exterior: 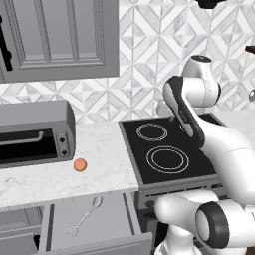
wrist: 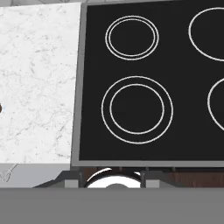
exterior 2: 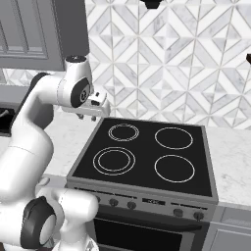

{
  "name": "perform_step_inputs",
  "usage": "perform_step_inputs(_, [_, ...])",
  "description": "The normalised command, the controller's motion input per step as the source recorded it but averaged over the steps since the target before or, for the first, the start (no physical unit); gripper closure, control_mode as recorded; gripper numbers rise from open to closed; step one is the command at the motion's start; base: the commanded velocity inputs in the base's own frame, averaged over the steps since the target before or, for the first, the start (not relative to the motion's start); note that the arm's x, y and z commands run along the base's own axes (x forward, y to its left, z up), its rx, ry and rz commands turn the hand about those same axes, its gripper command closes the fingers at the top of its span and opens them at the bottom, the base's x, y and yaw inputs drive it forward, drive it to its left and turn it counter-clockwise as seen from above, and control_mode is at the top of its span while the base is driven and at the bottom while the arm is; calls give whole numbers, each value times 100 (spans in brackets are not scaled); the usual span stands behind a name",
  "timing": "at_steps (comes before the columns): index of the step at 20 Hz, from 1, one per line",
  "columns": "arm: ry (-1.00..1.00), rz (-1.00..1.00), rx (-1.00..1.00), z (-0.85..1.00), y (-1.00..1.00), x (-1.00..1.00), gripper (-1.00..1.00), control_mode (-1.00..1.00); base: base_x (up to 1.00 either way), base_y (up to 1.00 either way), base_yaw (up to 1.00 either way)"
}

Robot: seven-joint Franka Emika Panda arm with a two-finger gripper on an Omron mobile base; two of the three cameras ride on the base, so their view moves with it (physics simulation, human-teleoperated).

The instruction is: Pick the tongs from the drawer and place it on the counter.

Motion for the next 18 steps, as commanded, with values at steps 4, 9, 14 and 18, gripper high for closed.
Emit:
perform_step_inputs(4, [0,0,0,-7,0,-22,-100,-100,0,0,0])
perform_step_inputs(9, [0,0,0,-38,-18,-57,-100,-100,0,0,0])
perform_step_inputs(14, [0,0,0,-61,-1,-51,-100,-100,0,0,0])
perform_step_inputs(18, [0,0,-4,-76,0,-32,-100,-100,0,0,0])
